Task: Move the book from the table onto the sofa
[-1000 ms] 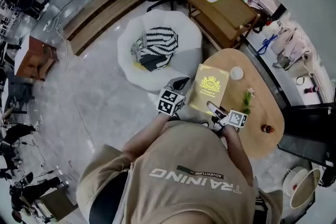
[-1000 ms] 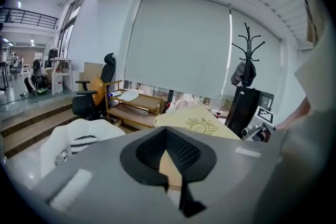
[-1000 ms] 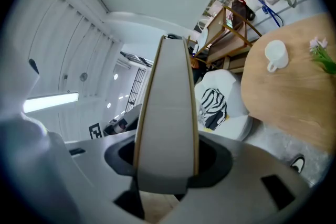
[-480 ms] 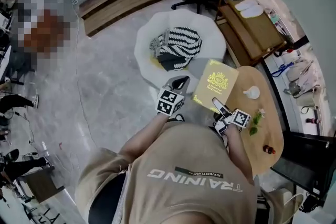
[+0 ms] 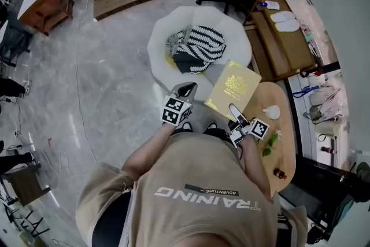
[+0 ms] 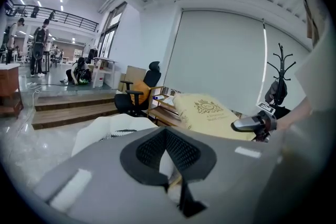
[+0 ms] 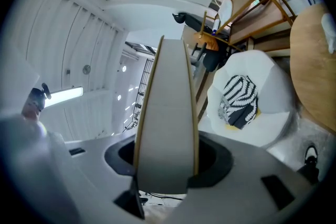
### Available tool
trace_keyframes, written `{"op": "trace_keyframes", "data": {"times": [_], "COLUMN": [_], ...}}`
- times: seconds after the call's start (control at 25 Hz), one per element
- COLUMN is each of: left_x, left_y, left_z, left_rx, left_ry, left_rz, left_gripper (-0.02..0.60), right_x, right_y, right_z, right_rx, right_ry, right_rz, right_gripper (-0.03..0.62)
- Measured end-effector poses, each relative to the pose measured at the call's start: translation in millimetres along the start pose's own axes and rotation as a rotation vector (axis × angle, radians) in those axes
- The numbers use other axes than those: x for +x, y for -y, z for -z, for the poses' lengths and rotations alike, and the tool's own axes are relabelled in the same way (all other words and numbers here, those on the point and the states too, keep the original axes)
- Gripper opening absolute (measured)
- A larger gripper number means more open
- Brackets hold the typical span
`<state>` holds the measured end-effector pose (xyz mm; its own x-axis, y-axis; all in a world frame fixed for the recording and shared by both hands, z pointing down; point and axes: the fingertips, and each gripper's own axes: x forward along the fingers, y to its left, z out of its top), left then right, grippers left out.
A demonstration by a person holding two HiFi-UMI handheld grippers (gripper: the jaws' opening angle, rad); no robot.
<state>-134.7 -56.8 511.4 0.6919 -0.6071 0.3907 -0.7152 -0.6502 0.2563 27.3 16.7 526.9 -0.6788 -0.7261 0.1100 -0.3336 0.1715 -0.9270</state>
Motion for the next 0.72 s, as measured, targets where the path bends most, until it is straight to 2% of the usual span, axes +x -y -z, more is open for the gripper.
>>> {"op": "trace_keyframes", "data": {"times": [0.44, 0.72], "left_x": [-3, 19], "left_y": [-16, -2], "left_z": [-6, -24], "left_rx": [-0.017, -0.012], "left_ry": [-0.007, 0.0], "left_rz": [-0.133, -0.186], "left_gripper": [-0.002, -0.002], "right_x": [18, 6], "right_y": [14, 31], "right_z": [-23, -60], "right_rx": [0.021, 0.018], "right_ry": [-0.055, -0.092], "right_rz": [-0.066, -0.088], "right_gripper": [0.219, 0.219]}}
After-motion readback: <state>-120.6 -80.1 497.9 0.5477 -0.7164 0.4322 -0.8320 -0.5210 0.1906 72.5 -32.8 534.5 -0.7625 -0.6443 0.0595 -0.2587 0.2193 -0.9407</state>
